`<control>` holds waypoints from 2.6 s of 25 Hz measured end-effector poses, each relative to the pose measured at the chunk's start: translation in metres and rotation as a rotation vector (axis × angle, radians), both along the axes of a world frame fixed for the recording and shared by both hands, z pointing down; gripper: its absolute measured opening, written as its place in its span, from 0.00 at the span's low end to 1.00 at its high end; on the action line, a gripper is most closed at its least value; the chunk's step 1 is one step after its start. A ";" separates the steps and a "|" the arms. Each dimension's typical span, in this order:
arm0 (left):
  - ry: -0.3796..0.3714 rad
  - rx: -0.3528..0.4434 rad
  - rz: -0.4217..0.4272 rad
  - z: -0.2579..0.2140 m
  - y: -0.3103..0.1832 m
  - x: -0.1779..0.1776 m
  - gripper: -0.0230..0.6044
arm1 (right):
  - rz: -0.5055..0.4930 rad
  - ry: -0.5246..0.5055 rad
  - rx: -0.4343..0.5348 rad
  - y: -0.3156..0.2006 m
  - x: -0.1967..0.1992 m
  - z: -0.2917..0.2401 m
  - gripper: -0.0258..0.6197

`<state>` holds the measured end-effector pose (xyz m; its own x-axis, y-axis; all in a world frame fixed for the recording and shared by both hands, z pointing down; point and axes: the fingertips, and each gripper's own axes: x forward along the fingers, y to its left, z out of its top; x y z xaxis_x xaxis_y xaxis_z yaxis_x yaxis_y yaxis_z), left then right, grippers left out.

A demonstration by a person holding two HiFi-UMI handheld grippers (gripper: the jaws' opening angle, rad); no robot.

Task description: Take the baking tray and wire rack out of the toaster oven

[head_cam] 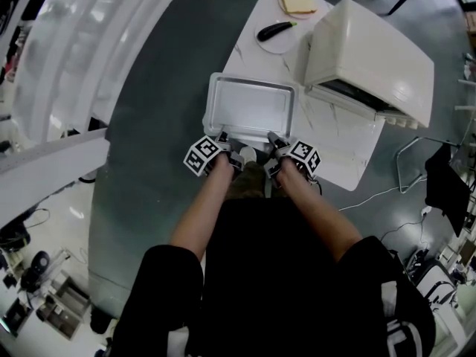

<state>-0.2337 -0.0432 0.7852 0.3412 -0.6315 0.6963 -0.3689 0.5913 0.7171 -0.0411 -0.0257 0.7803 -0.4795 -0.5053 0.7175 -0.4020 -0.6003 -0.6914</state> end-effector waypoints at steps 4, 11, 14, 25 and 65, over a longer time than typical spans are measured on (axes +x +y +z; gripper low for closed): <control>-0.026 -0.018 0.067 0.002 -0.001 0.002 0.17 | -0.002 0.005 -0.005 -0.001 0.000 0.000 0.24; -0.146 -0.062 0.195 -0.005 -0.001 -0.001 0.27 | -0.117 0.098 -0.065 0.003 -0.008 -0.008 0.40; -0.152 -0.056 0.223 -0.007 -0.002 0.001 0.32 | -0.160 0.138 -0.100 0.010 -0.008 -0.011 0.45; -0.272 -0.093 0.410 -0.010 0.012 0.009 0.56 | -0.196 0.119 -0.062 0.020 -0.004 -0.029 0.47; 0.375 0.508 0.374 -0.170 -0.084 0.343 0.07 | 0.535 0.161 0.603 -0.030 0.340 -0.200 0.10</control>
